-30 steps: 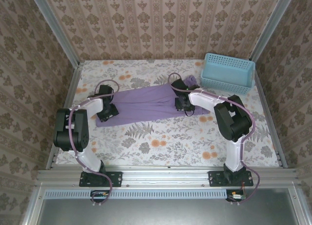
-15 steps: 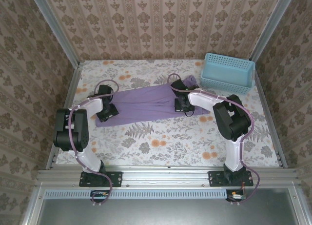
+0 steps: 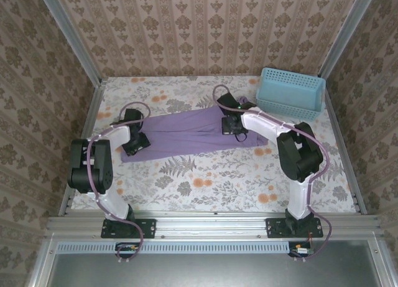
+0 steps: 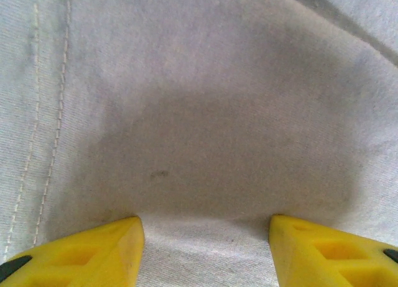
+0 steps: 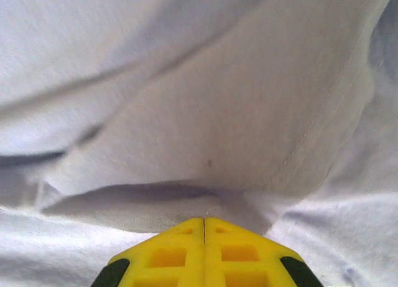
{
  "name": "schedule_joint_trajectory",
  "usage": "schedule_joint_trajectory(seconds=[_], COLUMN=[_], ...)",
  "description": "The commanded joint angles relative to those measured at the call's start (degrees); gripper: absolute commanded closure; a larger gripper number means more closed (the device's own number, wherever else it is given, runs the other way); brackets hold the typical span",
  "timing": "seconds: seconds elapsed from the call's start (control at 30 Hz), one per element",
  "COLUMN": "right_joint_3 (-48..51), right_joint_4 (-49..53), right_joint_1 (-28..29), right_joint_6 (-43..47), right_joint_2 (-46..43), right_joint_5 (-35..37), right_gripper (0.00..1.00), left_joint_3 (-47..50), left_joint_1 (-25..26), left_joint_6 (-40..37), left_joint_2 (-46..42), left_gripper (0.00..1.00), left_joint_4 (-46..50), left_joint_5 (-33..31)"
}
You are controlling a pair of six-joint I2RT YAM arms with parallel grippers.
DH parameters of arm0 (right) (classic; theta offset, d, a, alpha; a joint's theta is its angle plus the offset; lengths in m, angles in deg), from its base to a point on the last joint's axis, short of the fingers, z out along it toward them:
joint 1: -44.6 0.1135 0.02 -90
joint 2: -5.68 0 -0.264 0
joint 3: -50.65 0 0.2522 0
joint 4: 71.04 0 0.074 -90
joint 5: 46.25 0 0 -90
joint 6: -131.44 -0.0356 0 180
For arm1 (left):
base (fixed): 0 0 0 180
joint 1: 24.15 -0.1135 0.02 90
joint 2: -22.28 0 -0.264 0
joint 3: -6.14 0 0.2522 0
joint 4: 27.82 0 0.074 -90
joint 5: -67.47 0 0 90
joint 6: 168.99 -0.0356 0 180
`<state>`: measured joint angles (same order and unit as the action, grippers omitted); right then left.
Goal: Fold the inside-out t-shirt
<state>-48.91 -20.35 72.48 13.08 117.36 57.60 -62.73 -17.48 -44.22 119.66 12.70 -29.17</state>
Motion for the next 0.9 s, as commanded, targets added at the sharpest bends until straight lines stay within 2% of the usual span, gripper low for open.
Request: schedule_joint_trajectory(seconds=[0.0, 0.43, 0.7, 0.87], right_joint_3=[-4.33, -20.93, -29.94, -25.04], right_joint_4=[0.34, -3.87, -0.76, 0.55], right_joint_1=[-1.36, -1.86, -1.86, -2.28], right_joint_6=[3.11, 13.22, 18.61, 18.43], right_joint_2=[-0.28, 11.9, 17.36, 11.01], right_joint_5=[1.97, 0.56, 0.57, 1.54], right_gripper=[1.0, 0.99, 0.66, 0.56], left_joint_3=[1.36, 1.41, 1.16, 1.32], left_joint_1=[-0.58, -0.36, -0.36, -0.37], left_joint_6=[1.06, 0.92, 0.71, 0.66], left_joint_2=[-0.61, -0.1, 0.61, 0.22], left_gripper=[0.42, 0.42, 0.42, 0.42], left_joint_4=[2.32, 2.17, 2.15, 2.39], left_joint_5=[-0.92, -0.65, -0.65, -1.04])
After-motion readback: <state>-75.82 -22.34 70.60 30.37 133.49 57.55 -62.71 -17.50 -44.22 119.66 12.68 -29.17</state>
